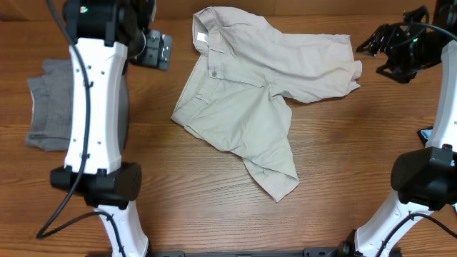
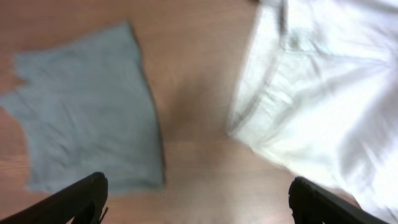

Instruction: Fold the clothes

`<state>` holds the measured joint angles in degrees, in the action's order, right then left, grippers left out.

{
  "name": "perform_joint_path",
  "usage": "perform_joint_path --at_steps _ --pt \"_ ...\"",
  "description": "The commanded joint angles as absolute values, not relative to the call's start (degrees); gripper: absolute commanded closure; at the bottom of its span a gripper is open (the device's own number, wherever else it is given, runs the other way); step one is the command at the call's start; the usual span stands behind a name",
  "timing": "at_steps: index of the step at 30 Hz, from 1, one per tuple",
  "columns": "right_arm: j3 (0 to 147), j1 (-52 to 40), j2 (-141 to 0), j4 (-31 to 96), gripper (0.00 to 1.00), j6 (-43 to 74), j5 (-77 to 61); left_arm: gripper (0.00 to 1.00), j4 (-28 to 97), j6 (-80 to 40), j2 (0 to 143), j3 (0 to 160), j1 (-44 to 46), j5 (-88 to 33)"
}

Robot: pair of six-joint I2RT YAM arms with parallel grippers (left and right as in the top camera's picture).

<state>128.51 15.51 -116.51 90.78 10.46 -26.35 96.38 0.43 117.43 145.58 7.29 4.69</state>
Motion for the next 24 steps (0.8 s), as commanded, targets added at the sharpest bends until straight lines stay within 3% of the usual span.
perform_joint_path --at_steps 1,3,6,9,11,16,20,24 --pt "126.96 13.87 -114.5 92.55 0.21 7.81 -22.65 0.06 96.82 1.61 115.68 144.44 7.09 -6.13" --pt "125.86 13.1 -114.5 93.71 0.21 6.96 -22.65 0.07 96.82 2.92 115.92 141.45 7.11 -8.19" --pt "125.1 12.14 -114.5 96.05 0.21 5.45 -22.68 0.22 96.82 4.1 115.96 134.21 7.14 -7.57" --pt "124.6 11.07 -113.51 97.08 0.22 4.45 -23.03 0.28 96.84 4.75 115.31 126.85 7.14 -7.6" --pt "124.33 10.28 -112.25 97.08 0.21 4.43 -22.96 0.28 96.84 4.8 114.24 123.26 7.14 -7.46" --pt "122.93 6.46 -107.98 97.06 0.18 4.56 -22.94 0.16 92.9 5.67 110.59 113.65 7.16 -7.64" --pt "120.44 2.63 -106.94 97.03 0.16 4.69 -21.98 0.13 80.4 8.16 110.85 104.49 7.97 -8.08" --pt "116.49 0.69 -106.94 94.13 0.16 4.71 -21.45 0.09 61.73 14.22 112.84 98.8 8.84 -18.22"
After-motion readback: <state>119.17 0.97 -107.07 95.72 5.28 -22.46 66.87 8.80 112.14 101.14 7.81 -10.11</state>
